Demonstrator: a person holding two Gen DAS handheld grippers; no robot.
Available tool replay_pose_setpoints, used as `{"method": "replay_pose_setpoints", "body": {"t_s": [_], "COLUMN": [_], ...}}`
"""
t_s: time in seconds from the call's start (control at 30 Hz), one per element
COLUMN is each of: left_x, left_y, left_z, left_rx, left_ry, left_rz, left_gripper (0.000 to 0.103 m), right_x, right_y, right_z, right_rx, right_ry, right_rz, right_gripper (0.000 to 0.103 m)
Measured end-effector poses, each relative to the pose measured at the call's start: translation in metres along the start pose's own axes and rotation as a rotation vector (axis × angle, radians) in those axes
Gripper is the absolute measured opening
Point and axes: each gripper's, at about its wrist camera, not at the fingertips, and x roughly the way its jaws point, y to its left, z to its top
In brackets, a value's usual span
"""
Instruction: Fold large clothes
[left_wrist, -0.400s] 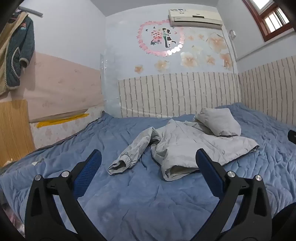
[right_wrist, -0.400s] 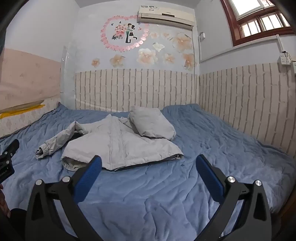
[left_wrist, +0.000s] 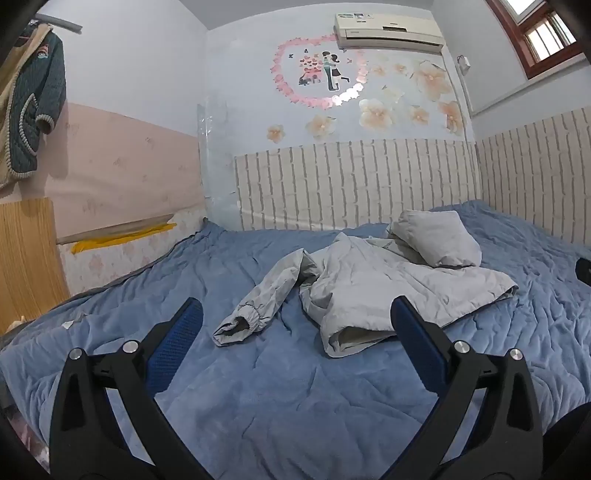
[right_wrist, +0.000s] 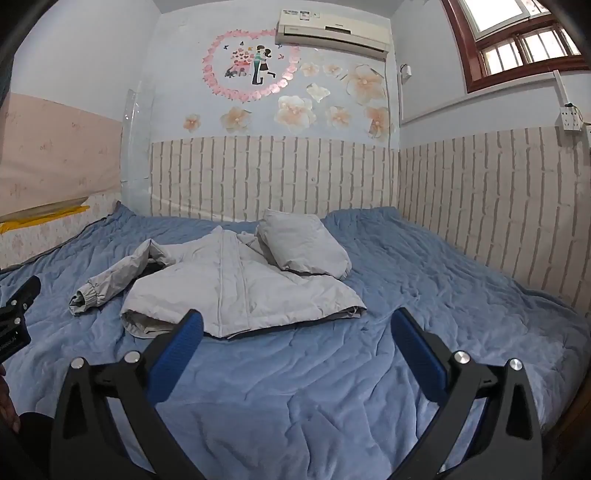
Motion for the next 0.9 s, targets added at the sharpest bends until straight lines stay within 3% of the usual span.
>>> {"method": "replay_pose_setpoints", "body": {"t_s": [0.9], "left_x": [0.003], "left_y": [0.016], "left_z": [-0.003], "left_rx": [-0.068], "left_ry": [0.011], "left_rz": [-0.015], "left_gripper": [0.1], "right_x": [0.011], "right_y": [0.012], "right_z": [-0.002], "right_rx": [-0.065], "right_ry": [0.031], "right_rz": [-0.017], "right_gripper": [0.101]}}
